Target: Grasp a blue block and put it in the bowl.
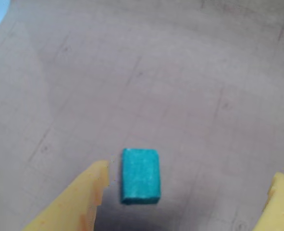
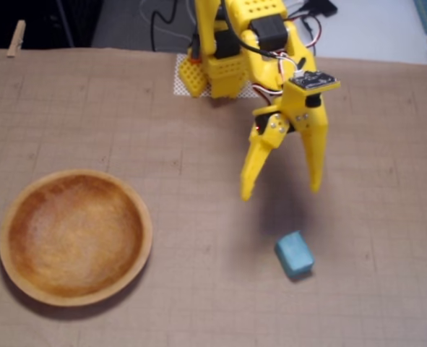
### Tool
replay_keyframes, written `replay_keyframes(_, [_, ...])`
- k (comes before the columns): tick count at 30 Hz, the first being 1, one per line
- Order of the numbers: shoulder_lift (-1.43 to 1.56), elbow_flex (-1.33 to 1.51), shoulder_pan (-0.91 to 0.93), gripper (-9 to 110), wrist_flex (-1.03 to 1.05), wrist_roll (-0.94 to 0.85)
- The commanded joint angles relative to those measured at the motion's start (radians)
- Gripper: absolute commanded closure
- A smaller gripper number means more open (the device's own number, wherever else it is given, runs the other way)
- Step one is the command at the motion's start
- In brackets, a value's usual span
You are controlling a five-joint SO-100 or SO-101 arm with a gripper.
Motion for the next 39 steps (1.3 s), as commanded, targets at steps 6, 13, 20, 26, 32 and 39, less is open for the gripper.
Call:
replay_keyframes(6, [0.041,0.064,-0.057,59,-0.120,0.028])
replay_keyframes(13, [0.040,0.150,-0.084,59,-0.207,0.026])
replay_keyframes(20, [0.038,0.186,-0.080,59,-0.224,0.026])
replay_keyframes(26, [0.014,0.195,-0.072,59,-0.227,0.026])
replay_keyframes(32, [-0.091,0.166,-0.071,59,-0.230,0.028])
replay_keyframes(39, [-0.107,0.135,-0.054,59,-0.232,0.028])
